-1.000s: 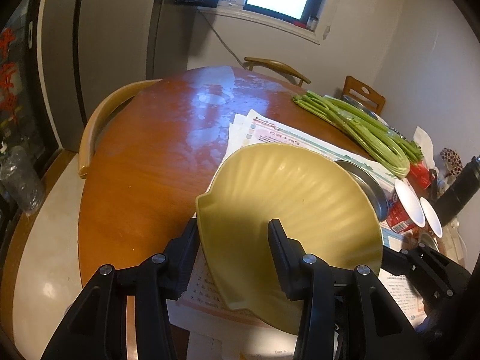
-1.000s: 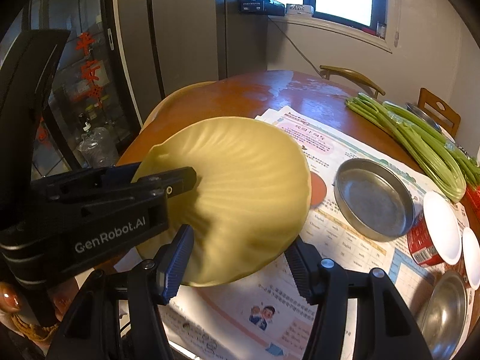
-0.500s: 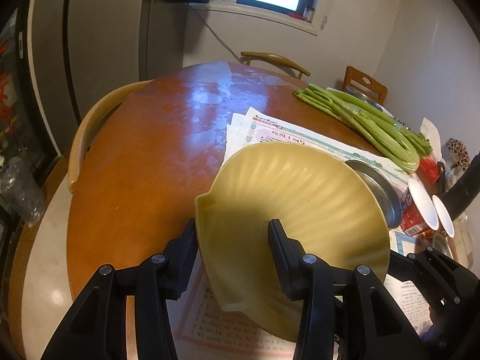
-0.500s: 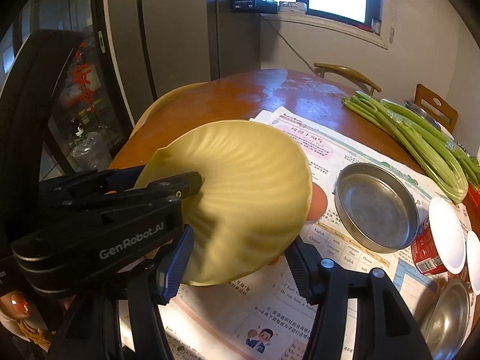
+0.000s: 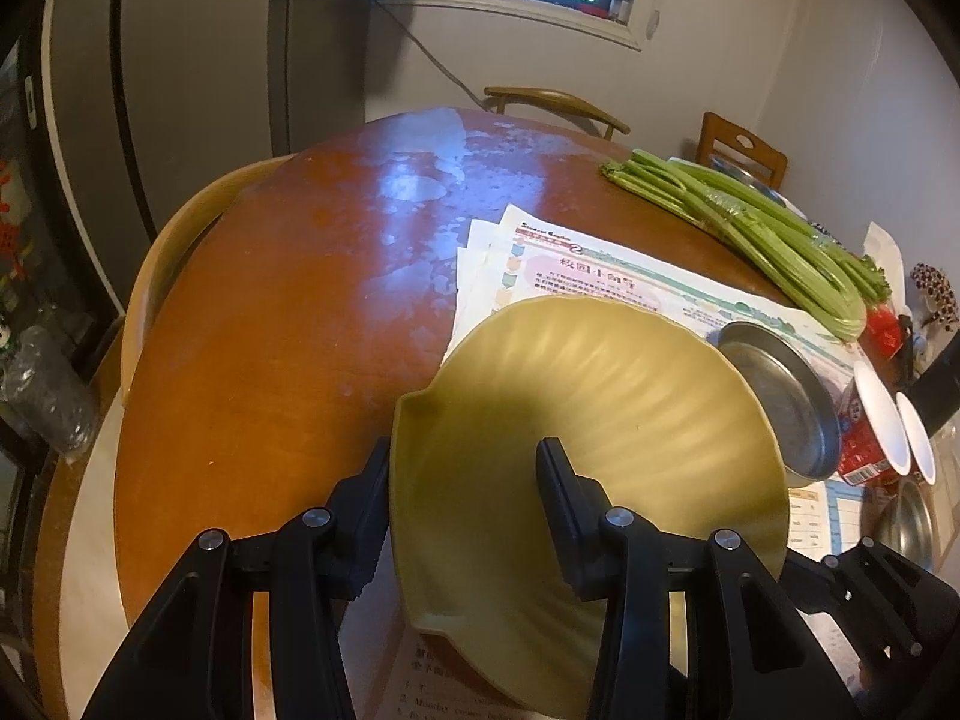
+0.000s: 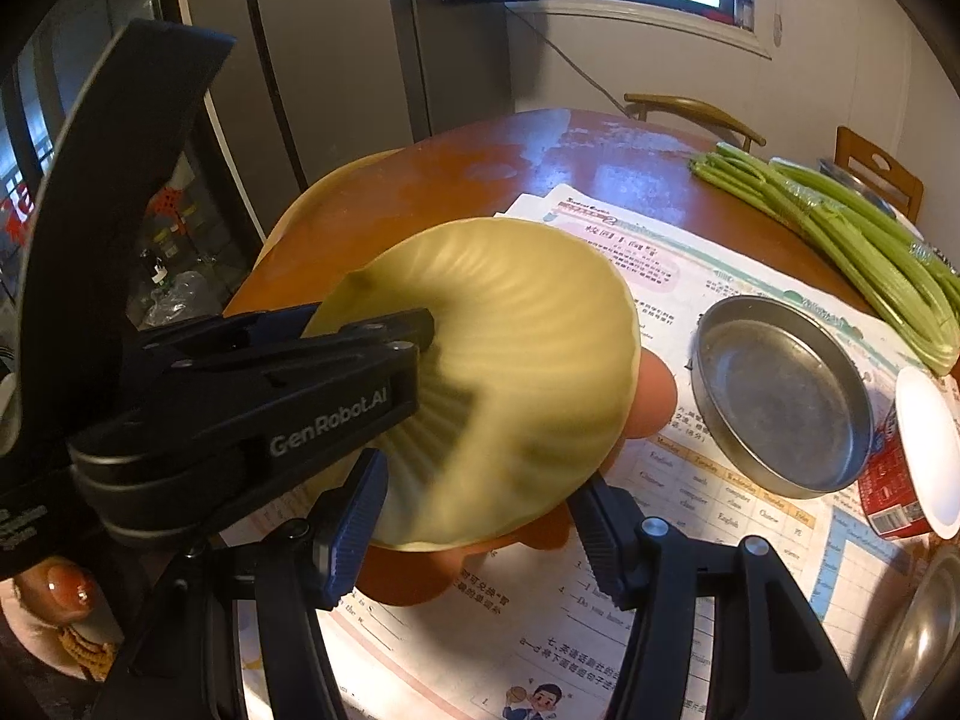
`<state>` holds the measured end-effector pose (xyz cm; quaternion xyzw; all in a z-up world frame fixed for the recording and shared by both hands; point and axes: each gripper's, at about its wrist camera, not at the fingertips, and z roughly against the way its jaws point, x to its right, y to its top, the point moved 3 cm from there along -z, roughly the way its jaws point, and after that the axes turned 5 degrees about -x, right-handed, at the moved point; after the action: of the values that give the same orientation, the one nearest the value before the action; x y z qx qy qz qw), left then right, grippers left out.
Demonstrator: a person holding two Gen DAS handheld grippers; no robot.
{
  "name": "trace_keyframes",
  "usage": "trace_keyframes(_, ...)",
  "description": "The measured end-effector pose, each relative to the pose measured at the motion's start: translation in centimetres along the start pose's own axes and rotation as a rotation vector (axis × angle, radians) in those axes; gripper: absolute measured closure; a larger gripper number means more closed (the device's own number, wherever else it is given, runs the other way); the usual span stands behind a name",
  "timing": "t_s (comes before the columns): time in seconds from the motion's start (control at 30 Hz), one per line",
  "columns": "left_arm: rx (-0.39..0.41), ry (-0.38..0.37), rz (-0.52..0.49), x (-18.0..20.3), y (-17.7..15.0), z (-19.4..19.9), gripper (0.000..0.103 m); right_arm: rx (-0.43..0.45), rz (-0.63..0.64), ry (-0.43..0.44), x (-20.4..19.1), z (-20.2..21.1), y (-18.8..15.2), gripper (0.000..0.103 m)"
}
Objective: Organize plates and bowls
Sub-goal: 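Lift the yellow plate with the left tool and carry it over the terracotta plate, then lower the yellow plate onto the terracotta plate and open the left tool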
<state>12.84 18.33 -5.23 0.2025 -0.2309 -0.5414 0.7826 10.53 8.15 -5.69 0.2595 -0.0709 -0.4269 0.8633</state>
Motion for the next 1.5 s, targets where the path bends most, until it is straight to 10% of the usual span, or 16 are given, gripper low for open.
trace_keyframes(1.5,0.008,0.046,0.001,-0.3,-0.4,0.4,0.054,0.068,-0.046,0.037,1.5,3.0,-0.2,0.042)
